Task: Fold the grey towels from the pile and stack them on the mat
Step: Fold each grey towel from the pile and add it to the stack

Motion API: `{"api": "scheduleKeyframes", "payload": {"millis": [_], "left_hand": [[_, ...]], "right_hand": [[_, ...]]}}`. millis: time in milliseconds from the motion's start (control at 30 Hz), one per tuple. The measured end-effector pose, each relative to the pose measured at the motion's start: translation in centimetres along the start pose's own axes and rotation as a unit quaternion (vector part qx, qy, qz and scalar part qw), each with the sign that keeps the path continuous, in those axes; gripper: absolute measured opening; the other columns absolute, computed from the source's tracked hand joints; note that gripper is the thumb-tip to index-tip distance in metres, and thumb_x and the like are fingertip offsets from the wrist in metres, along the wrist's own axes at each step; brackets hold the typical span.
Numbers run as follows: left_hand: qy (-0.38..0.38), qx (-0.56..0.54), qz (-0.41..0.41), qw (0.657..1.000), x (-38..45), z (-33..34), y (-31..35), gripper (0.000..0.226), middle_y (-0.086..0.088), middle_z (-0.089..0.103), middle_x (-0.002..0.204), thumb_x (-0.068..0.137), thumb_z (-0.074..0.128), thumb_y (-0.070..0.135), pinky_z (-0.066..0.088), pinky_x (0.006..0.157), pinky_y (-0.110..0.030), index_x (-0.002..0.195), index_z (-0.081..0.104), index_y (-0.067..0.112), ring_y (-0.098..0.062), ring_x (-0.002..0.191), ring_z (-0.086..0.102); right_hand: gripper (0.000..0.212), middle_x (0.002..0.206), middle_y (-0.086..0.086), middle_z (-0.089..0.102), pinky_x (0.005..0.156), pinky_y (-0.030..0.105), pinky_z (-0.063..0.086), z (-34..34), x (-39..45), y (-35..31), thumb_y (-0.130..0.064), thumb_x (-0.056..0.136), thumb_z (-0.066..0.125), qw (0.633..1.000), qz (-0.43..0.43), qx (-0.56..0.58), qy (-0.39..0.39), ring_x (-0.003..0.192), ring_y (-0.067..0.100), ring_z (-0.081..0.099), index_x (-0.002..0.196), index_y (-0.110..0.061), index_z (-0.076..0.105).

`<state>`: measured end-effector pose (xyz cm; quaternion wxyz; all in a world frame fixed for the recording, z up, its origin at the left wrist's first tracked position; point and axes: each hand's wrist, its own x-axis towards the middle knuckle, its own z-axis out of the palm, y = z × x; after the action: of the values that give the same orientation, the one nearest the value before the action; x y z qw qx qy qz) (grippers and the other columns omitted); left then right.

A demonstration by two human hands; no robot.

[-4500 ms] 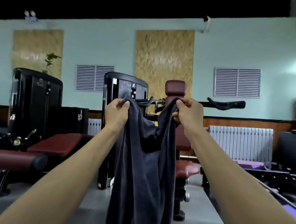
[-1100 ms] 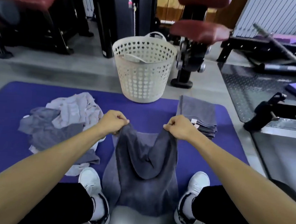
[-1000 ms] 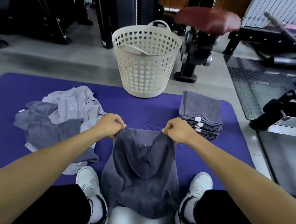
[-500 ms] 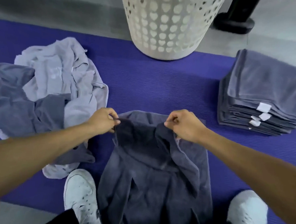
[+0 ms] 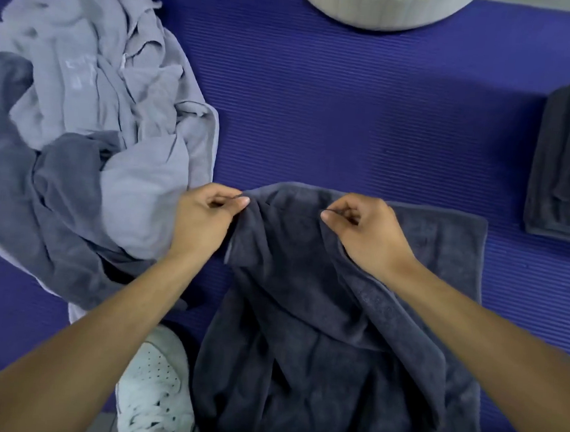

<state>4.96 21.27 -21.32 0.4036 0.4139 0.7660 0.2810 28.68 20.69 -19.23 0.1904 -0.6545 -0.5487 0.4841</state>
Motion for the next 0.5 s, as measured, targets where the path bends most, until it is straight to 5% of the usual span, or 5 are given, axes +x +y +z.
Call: {"api": "scheduleKeyframes", "payload": {"millis": [333,500], "left_hand": [[0.069,-0.005,-0.035,0.997,-0.2,1.1,0.5,0.016,0.011,0.070,0.072,0.083,0.076,0.013,0.047,0.060,-0.008,0.074,0.069,0.024,0.006,0.062,0.064],[0.091,0.035,-0.019,0.995,-0.5,1.1,-0.1,0.020,0.007,0.070,0.075,0.083,0.078,0.022,0.049,0.074,-0.018,0.099,0.065,0.020,-0.003,0.074,0.066]], "right_hand": [[0.010,0.077,-0.013,0.068,0.064,0.009,0.046,1.3,-0.5,0.5,-0.027,0.094,0.065,0.998,0.019,0.011,0.052,0.074,-0.003,0.062,0.085,-0.025,0.068],[0.011,0.072,-0.013,0.065,0.058,0.009,0.044,1.6,-0.3,0.4,-0.026,0.095,0.064,0.998,0.015,-0.001,0.053,0.066,-0.003,0.059,0.085,-0.022,0.069]]}}
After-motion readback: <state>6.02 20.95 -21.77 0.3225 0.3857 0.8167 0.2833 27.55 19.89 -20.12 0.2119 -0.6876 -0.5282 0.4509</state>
